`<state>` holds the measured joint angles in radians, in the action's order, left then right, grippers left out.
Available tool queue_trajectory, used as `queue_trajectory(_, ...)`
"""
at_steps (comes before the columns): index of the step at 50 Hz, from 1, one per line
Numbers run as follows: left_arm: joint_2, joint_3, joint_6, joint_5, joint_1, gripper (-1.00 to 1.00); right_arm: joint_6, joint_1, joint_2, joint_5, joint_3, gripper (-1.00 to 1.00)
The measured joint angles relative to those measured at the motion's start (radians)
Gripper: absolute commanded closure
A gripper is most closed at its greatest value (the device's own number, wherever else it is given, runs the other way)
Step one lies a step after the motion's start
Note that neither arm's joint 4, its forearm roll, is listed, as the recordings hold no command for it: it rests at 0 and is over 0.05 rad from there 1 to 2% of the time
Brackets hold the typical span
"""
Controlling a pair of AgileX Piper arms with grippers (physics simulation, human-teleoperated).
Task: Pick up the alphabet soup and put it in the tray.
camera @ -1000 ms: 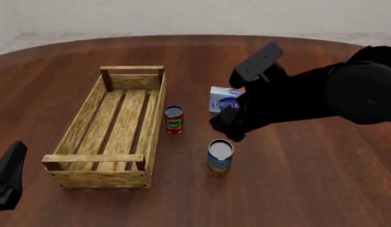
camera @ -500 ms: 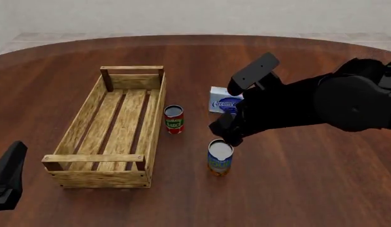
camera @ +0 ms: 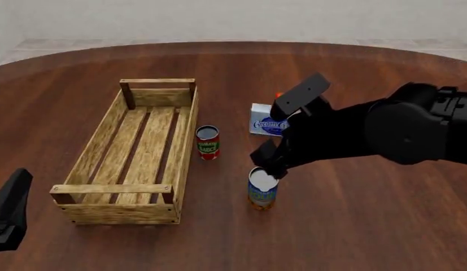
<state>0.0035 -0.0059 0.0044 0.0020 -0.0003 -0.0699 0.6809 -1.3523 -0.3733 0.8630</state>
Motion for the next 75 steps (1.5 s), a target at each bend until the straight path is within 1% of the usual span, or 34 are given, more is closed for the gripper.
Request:
queue_trajectory(33,0.0,0.0,0.0,0.0,0.0,-1.0,0.026,-0.016,-0.055,0.057,-0.019,-1.0)
queue_trajectory(55,0.0,0.0,0.0,0.0,0.0,-1.0,0.045,-0.011,-0.093,0.097,-0.038,-1.0)
queue_trajectory(75,0.0,0.0,0.0,0.0,0.0,-1.0,0.045,-0.017,-0.128,0.128,-0.051,-1.0)
